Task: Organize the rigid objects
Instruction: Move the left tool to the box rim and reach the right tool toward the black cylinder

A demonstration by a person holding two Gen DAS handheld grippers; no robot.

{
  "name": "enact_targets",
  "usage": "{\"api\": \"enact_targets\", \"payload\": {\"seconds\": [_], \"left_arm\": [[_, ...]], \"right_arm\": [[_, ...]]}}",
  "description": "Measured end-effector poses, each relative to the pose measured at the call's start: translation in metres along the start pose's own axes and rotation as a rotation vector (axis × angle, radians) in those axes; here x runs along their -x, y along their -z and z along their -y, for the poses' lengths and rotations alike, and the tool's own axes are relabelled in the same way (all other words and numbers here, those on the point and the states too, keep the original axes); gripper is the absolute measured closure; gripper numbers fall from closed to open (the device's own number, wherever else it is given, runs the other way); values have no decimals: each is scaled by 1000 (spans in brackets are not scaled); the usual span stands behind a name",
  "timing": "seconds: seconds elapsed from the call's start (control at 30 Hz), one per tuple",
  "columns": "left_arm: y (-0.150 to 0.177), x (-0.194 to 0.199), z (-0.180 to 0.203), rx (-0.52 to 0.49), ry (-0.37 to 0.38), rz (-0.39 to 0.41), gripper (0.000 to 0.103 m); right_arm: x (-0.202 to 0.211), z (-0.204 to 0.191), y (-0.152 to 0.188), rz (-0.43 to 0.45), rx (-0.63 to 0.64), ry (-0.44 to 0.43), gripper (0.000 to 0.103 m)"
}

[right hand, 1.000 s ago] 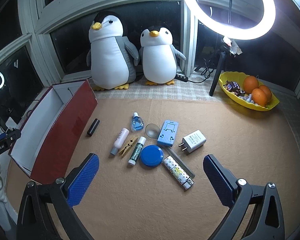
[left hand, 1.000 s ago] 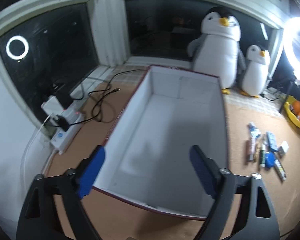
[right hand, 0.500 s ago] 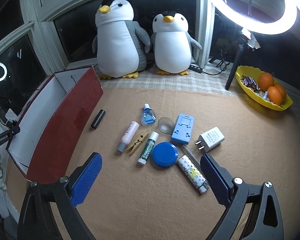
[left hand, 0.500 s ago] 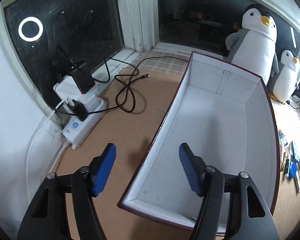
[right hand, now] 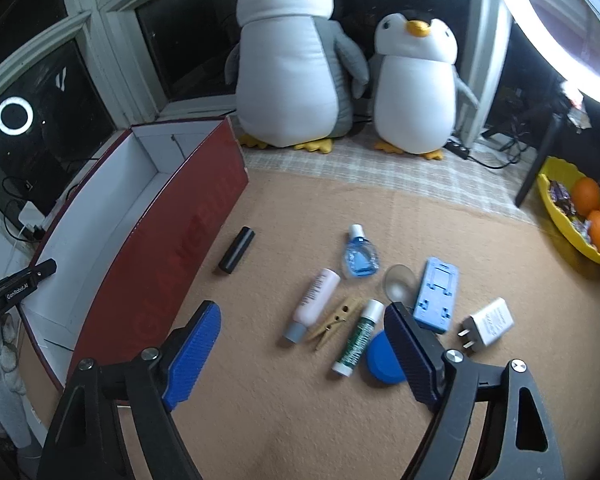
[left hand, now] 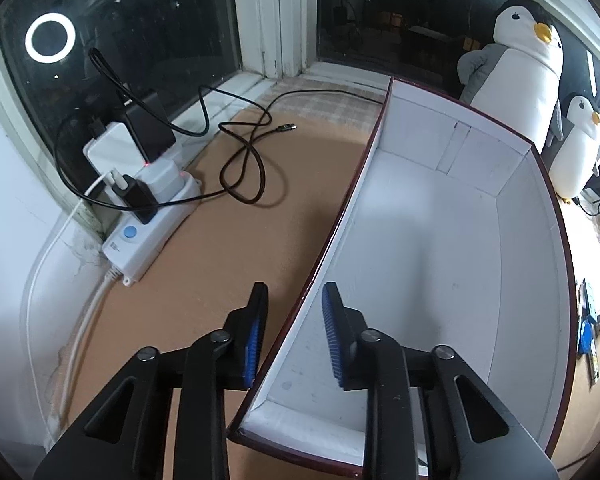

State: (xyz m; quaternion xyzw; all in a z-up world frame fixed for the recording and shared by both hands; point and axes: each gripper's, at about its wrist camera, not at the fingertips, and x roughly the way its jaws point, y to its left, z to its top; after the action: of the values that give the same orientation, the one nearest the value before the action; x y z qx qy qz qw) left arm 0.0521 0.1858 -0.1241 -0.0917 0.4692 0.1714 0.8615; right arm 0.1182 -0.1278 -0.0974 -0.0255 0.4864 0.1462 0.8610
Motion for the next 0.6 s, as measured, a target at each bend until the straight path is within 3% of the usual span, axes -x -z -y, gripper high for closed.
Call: {"api": "enact_targets", "payload": {"seconds": [0.1,0.6], "left_arm": [[0,-2,-2,3,3,-1,83],[0,-5,-4,15,21,-3,86]], "right_arm": [[-19,-5,-9,-47,0,-39,39],[-97,-26,-49,-189,-39,-155,59]]}}
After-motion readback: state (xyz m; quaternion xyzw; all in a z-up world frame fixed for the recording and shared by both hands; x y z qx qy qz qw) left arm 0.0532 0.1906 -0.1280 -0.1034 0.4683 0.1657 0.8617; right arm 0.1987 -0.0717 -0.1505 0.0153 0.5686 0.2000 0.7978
